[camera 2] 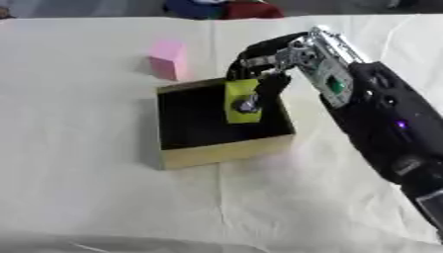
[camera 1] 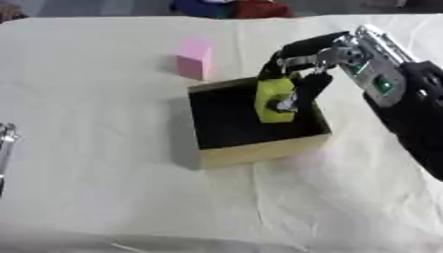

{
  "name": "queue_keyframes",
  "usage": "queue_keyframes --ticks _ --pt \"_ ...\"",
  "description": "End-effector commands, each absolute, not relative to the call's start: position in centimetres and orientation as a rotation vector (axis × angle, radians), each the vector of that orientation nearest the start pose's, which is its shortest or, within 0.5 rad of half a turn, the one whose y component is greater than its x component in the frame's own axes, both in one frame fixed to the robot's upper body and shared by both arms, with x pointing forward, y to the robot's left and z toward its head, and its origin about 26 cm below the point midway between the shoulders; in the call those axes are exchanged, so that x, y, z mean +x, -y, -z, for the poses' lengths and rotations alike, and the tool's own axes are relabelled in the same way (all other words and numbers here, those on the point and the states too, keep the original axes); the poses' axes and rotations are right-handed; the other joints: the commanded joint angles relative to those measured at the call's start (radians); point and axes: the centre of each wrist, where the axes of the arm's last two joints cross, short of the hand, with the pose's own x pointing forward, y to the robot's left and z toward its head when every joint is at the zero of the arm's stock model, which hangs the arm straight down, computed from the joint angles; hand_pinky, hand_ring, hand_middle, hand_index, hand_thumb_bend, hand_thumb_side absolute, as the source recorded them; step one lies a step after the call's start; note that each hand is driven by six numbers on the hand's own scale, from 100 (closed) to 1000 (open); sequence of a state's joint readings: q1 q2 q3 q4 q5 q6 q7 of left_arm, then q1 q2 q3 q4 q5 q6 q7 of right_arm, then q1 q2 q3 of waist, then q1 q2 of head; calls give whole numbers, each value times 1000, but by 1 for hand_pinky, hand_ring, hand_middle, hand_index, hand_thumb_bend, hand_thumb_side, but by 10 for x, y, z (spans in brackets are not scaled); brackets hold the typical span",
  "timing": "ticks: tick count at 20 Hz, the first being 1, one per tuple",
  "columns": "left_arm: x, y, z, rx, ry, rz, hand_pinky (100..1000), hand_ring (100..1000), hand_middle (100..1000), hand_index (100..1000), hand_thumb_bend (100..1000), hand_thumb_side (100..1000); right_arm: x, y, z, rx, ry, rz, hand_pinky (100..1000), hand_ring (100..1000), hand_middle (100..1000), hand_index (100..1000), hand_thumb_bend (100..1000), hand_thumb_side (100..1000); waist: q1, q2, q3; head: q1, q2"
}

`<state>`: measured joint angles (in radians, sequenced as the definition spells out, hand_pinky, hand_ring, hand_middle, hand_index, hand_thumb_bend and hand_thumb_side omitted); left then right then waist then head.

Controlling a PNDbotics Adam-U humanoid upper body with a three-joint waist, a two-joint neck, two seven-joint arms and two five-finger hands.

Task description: Pick up objects on the table and place them in the box.

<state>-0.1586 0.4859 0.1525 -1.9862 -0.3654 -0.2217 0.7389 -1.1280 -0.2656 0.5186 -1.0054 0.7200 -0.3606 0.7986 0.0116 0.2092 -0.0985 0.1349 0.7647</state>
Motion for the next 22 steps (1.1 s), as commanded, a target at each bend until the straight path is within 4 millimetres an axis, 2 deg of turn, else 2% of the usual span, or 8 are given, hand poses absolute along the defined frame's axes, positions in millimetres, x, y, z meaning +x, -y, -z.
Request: queue_keyframes --ticks 1,4,7,14,16,17,19,22 --pt "279 -337 -202 -1440 -3164 170 711 721 706 921 184 763 464 101 -238 533 -1515 3077 786 815 761 957 444 562 3 -16 0 0 5" --pt "279 -337 -202 -1441 -3163 171 711 721 706 921 184 763 466 101 -240 564 -1462 3082 808 858 820 991 577 627 2 -17 -1 1 5" --pt "278 -337 -201 -1443 -3163 174 711 721 706 921 185 762 467 101 -241 592 -1435 3079 811 860 827 993 607 645 2 -17 -1 3 5" --pt "278 -337 -201 -1446 -3161 172 711 722 707 920 185 761 462 98 -257 592 -1560 3014 797 825 798 961 510 654 1 -20 -1 5 5" --pt "278 -338 -202 -1447 -3160 171 711 723 707 920 186 761 459 98 -263 587 -1625 2992 787 803 777 950 444 664 0 -22 -1 5 5" --pt "278 -338 -202 -1447 -3160 170 712 723 707 920 187 760 457 98 -267 578 -1676 2971 778 783 756 946 379 671 0 -23 -1 6 5" --pt "278 -338 -202 -1446 -3160 168 712 723 708 920 188 759 451 97 -277 576 -1771 2917 779 775 750 943 332 669 0 -24 0 6 5" --pt "279 -337 -202 -1443 -3159 168 712 724 708 920 188 759 438 92 -299 673 -1898 2773 784 774 750 946 321 662 0 -25 4 5 5"
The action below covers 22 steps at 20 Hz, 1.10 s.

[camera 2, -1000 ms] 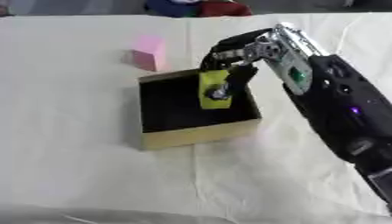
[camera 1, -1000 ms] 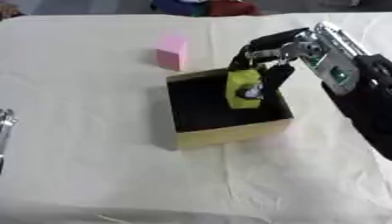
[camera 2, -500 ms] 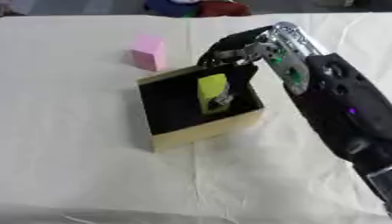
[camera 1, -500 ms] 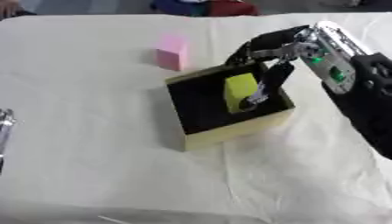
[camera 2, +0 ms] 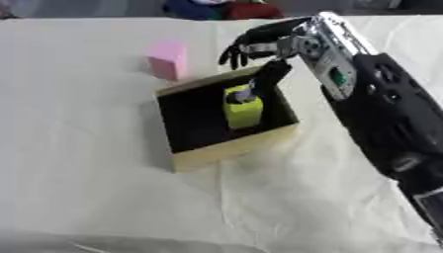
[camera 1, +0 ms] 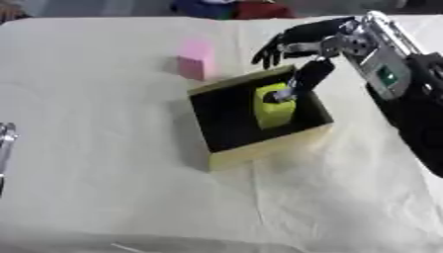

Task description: Pick up objects on the table and place them in the box.

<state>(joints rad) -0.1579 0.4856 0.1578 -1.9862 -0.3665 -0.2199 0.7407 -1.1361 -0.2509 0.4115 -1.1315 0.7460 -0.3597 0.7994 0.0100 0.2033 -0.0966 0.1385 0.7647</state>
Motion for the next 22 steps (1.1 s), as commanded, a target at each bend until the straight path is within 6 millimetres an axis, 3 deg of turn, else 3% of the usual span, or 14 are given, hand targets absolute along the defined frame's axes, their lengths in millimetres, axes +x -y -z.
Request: queue_keyframes --ticks 1,6,9,14,22 --pt "279 -337 -202 -1441 -3160 168 712 724 708 920 188 759 434 88 -305 702 -1921 2735 787 775 749 945 320 663 1 -19 5 1 5" --pt "280 -335 -203 -1425 -3167 170 712 724 708 921 187 761 420 57 -324 813 -1966 2572 802 793 766 960 347 696 1 -16 20 -13 5" --pt "281 -334 -204 -1408 -3174 170 711 723 707 921 185 762 418 35 -325 868 -1969 2515 812 813 776 974 368 767 3 -10 35 -36 -3" --pt "282 -332 -205 -1387 -3181 176 710 721 707 921 178 765 424 7 -315 1006 -1946 2450 826 840 793 988 411 800 8 8 56 -78 -29" --pt "283 -328 -207 -1354 -3191 191 708 719 706 920 170 769 431 -28 -288 1196 -1934 2394 840 871 820 1000 457 849 14 35 77 -102 -59"
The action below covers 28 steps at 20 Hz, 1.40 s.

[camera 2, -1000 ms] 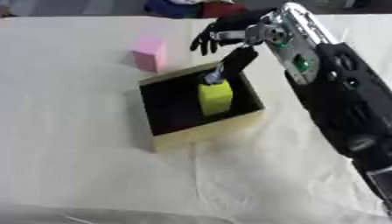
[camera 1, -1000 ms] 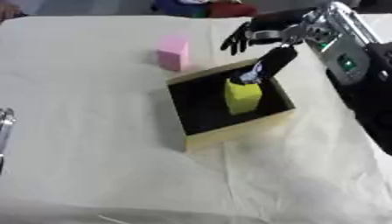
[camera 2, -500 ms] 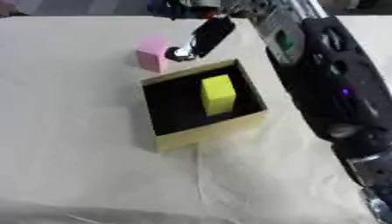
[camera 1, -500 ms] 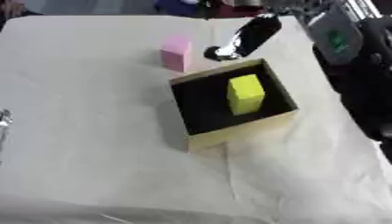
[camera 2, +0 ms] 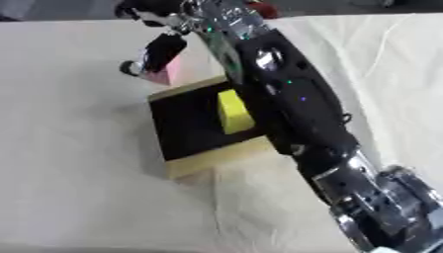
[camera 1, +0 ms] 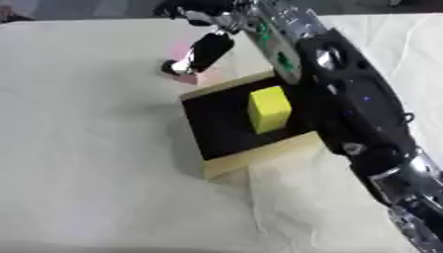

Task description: Pick up objects on the table and place them in the box.

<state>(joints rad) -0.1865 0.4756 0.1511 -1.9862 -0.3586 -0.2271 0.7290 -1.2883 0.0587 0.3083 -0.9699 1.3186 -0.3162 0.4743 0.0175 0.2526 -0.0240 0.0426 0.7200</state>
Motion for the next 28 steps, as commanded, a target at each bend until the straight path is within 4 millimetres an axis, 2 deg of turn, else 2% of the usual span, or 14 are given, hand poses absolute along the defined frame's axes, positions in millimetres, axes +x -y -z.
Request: queue_keyframes --ticks 1,4,8,10,13,14,15,17,18,21,22,25,28 --pt "283 -328 -207 -1352 -3192 193 707 719 706 920 170 769 433 -30 -284 1235 -1922 2399 841 876 824 1000 475 852 7 -12 7 -8 -16" --pt "284 -327 -207 -1345 -3196 199 707 718 706 920 169 771 436 -36 -273 1346 -1900 2386 842 877 826 1000 480 865 8 -8 11 -8 -19" --pt "284 -327 -208 -1338 -3197 196 708 719 707 920 168 771 439 -39 -263 1395 -1923 2351 840 869 822 1000 450 852 10 -5 14 -5 -18" --pt "284 -327 -209 -1342 -3194 186 710 720 708 921 171 771 437 -36 -267 1396 -1980 2294 840 863 820 1000 418 849 12 -6 14 -1 -17" --pt "284 -330 -214 -1397 -3174 107 715 722 712 923 167 765 429 -29 -283 1393 -2116 2159 840 856 815 1000 381 857 19 -9 11 4 -16" --pt "284 -331 -218 -1438 -3160 56 718 722 713 922 167 760 425 -26 -289 1399 -2158 2109 840 855 818 1000 322 883 23 -11 10 7 -15" --pt "284 -332 -221 -1482 -3144 3 721 723 716 924 163 756 422 -23 -295 1405 -2193 2065 841 853 818 1000 345 870 27 -13 9 9 -14" --pt "284 -335 -229 -1601 -3104 -147 725 723 719 925 156 755 415 -17 -304 1419 -2258 1984 838 850 816 1000 319 855 34 -16 6 15 -13" --pt "284 -337 -234 -1667 -3075 -244 734 727 723 925 156 752 412 -13 -310 1423 -2299 1938 833 842 811 1000 268 846 38 -17 4 19 -12" --pt "284 -339 -250 -1819 -2987 -491 743 733 729 926 158 745 405 0 -322 1429 -2415 1816 829 835 804 1000 218 857 46 -19 -1 28 -7" --pt "284 -339 -256 -1851 -2956 -587 750 737 732 926 158 739 403 6 -327 1434 -2460 1768 826 832 805 1000 161 870 48 -19 -3 31 -5" --pt "285 -337 -276 -1886 -2904 -827 758 740 735 926 153 735 400 22 -338 1442 -2580 1654 822 823 801 1000 100 907 50 -19 -8 39 1" --pt "286 -330 -295 -1859 -2867 -1022 767 745 739 928 173 715 400 38 -345 1432 -2695 1559 820 818 800 998 100 964 49 -18 -15 45 5"
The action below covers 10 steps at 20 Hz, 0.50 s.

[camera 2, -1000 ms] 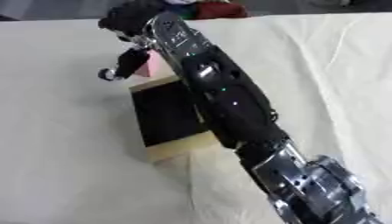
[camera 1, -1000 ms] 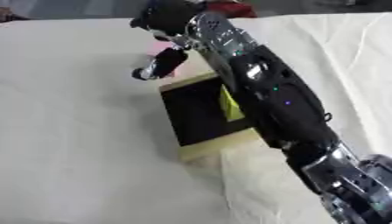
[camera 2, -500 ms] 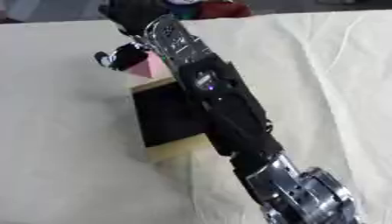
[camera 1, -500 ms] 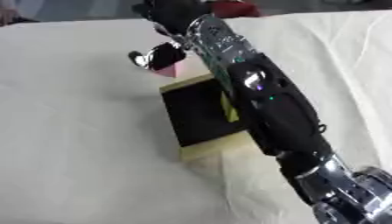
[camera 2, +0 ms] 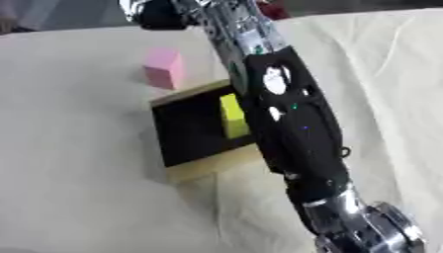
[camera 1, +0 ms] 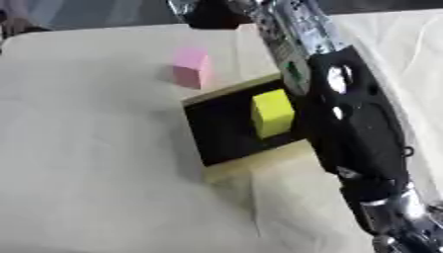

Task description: Pick up objects on the table and place them in the box.

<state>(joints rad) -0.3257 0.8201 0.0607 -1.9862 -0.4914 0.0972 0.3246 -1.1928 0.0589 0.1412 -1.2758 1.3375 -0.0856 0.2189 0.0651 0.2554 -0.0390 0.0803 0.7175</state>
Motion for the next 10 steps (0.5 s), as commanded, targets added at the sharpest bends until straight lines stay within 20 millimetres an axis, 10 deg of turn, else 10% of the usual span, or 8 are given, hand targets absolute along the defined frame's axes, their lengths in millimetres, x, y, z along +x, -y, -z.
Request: queue_keyframes --ticks 1,10 --pt "287 -327 -301 -1839 -2855 -1089 769 747 740 929 176 711 401 43 -347 1422 -2738 1525 819 816 799 997 100 978 1 -19 -3 8 8" --pt "306 -300 -338 -1644 -2675 -1776 831 797 788 955 221 704 397 79 -362 1267 -3098 1077 804 799 802 990 100 1000 -7 -6 -32 -4 3"
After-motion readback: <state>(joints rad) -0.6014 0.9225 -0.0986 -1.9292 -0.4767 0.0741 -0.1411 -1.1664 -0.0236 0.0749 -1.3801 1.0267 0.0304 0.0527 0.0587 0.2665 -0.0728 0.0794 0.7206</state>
